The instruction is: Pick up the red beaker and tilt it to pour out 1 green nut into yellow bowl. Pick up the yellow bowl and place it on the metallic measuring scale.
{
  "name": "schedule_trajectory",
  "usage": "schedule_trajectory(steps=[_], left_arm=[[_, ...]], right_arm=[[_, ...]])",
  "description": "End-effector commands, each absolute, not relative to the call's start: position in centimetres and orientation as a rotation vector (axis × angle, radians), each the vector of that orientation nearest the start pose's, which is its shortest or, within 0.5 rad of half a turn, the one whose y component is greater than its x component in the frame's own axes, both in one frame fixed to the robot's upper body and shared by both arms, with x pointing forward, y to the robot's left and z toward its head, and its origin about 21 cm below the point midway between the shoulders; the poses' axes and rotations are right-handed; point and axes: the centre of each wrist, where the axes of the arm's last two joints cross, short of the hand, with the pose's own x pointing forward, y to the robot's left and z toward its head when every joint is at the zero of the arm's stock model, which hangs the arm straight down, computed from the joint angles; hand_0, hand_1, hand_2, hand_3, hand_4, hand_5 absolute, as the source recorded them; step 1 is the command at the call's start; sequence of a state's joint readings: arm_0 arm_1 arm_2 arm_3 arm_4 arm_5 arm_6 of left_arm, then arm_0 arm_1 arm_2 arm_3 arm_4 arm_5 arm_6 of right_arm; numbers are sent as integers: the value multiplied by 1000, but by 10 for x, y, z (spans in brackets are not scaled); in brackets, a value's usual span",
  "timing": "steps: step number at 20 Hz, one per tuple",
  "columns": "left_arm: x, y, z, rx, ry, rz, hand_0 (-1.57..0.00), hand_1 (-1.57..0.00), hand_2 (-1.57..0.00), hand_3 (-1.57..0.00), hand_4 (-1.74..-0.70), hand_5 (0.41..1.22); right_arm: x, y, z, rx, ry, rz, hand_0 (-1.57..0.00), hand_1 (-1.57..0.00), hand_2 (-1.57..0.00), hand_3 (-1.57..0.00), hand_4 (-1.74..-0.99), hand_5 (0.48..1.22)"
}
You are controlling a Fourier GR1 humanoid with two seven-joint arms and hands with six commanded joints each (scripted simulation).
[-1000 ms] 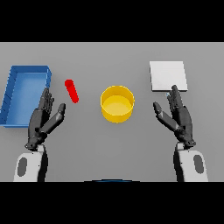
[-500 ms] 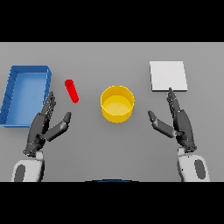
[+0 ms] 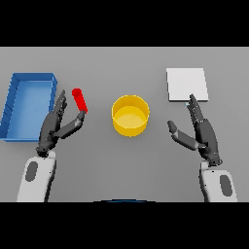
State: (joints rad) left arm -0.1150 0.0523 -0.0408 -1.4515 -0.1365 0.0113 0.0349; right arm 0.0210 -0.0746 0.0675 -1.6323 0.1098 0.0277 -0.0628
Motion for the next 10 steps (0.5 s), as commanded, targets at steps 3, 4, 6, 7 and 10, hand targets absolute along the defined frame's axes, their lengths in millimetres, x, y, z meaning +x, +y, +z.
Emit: schedule_trajectory(steps=[3,4,6,7,10], left_arm=[[297,222,-7,107,-1528,-212,1,1,1,1,-1213,646],[306,218,-7,97,-1522,-210,1,1,1,1,-1219,644],[316,215,-11,93,-1536,-205,1,1,1,1,-1228,636],[319,212,-13,93,-1544,-210,1,1,1,1,-1230,635],[334,206,-13,130,-1539,-243,1,1,1,1,-1221,635]], right_arm=[[239,-233,9,-68,-1664,221,1,1,1,1,-1293,618],[237,-230,8,-69,-1665,225,1,1,1,1,-1295,622],[239,-232,8,-79,-1648,220,1,1,1,1,-1298,628],[239,-229,7,-80,-1644,223,1,1,1,1,-1303,631],[239,-232,8,-105,-1648,232,1,1,1,1,-1299,634]])
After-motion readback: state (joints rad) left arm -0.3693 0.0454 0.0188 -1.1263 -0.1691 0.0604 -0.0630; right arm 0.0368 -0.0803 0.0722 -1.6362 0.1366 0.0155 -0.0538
